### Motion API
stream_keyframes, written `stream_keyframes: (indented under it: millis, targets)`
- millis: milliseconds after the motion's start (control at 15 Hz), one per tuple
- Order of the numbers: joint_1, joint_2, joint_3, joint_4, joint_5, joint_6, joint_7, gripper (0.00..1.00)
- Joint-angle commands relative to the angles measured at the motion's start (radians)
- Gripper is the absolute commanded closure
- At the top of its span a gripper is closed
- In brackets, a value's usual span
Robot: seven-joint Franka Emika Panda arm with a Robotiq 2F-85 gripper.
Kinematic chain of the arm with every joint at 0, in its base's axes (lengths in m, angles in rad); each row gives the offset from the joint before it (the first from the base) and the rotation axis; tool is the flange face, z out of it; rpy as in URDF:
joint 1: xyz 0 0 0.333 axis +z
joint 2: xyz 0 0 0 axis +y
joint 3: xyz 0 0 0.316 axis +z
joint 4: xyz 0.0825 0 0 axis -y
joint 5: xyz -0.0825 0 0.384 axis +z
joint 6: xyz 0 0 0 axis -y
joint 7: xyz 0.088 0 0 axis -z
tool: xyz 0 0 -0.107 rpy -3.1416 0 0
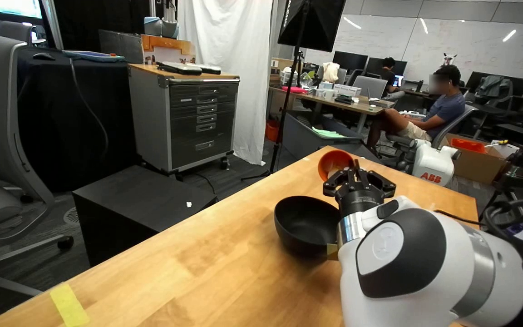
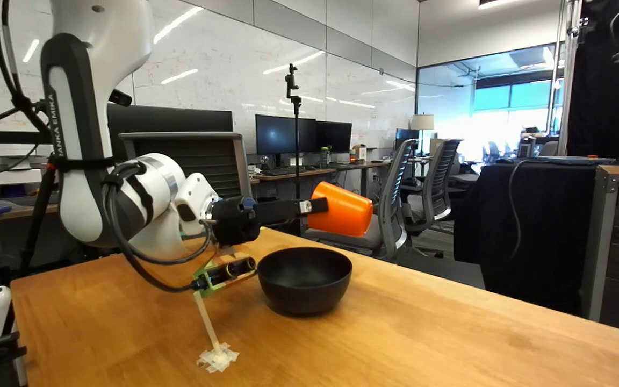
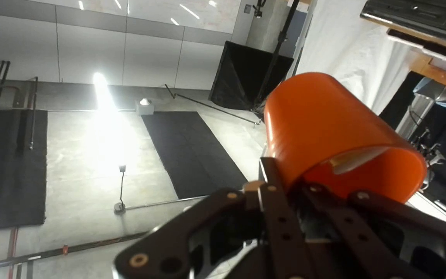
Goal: Pour the contents in the orange cup into the black bowl
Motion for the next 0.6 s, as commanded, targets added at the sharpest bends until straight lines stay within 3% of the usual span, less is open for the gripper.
stream_keyframes:
  millis: [0,533]
  targets:
    - [-0.004,0.065,0.014,0.046,-0.039,-0.104,0.008,0.93]
    - [-0.004,0.128,0.021,0.079,-0.077,-0.229,-0.003,0.93]
